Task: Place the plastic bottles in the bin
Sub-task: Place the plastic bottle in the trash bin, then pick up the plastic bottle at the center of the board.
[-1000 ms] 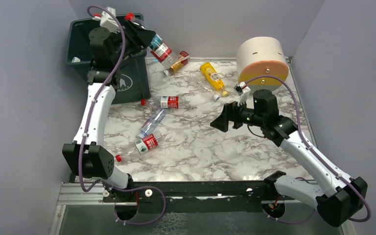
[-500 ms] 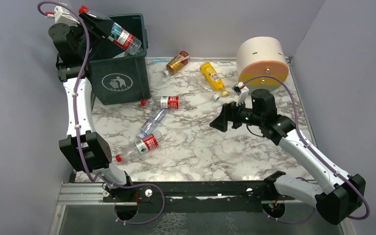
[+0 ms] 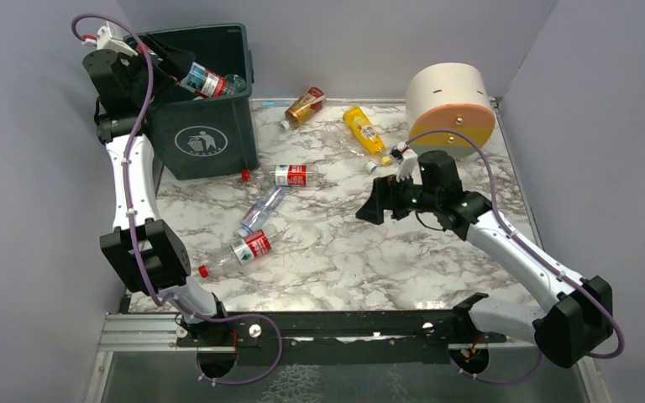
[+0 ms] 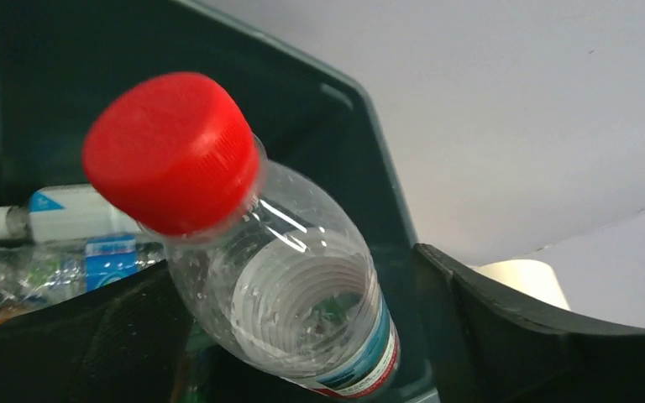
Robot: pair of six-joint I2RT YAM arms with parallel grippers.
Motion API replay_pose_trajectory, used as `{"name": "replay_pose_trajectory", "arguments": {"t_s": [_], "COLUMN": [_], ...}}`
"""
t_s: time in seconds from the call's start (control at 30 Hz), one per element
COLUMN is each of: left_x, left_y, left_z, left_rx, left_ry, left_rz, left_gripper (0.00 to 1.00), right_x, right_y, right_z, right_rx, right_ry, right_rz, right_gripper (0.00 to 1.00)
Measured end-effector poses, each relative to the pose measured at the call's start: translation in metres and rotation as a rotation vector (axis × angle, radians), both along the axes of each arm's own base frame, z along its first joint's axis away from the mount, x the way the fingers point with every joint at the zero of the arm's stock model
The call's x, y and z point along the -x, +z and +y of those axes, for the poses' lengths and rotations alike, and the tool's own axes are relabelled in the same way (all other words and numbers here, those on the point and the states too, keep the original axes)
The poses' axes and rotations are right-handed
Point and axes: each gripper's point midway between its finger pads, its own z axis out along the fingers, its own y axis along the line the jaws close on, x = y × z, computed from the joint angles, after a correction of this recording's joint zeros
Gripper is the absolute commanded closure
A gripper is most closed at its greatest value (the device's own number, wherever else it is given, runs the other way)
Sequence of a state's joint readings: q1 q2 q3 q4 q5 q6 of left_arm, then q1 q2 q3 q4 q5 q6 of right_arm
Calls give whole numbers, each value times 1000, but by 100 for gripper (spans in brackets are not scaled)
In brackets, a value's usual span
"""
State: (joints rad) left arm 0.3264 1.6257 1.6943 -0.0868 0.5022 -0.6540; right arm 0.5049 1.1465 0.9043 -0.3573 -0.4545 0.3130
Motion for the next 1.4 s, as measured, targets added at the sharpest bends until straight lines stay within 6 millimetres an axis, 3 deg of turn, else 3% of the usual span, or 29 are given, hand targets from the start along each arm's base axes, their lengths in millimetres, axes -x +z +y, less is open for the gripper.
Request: {"name": "replay_pose_trajectory", "arguments": {"t_s": [0.3,0.5,0.67,0.83,1.0,1.17,1.4], "left_x": [13,54,94,123,143,159,169], "left_y": [-28,-2,14,-12,-55,-85,-90], "left_z": [15,18,-8,-32,-59,-83,-104], "left_rx": [-75,-136,-124,-89,-2,49,52], "left_ry": [78,140,77,-12,-118,-195,-261], "left_rz": [114,98,41,72,138,193,194], "left_gripper": [1,1,1,1,1,1,1], "right_x": [-33,-74,-118,-153,-172,-192,-218], "right_y": [-31,-35,-49,-89,-122,-123,-115], "right_z": [-3,-3,-3,-9,-15,-15,-16], "right_rx": [104,163,242,373,480,520,543], "right_ry": [-96,-190,-260,-301,-312,-319,-317], "right_rz": [38,-8,-65,-86,-89,-136,-199], "right_gripper": [1,4,12,21,24,24,25]}}
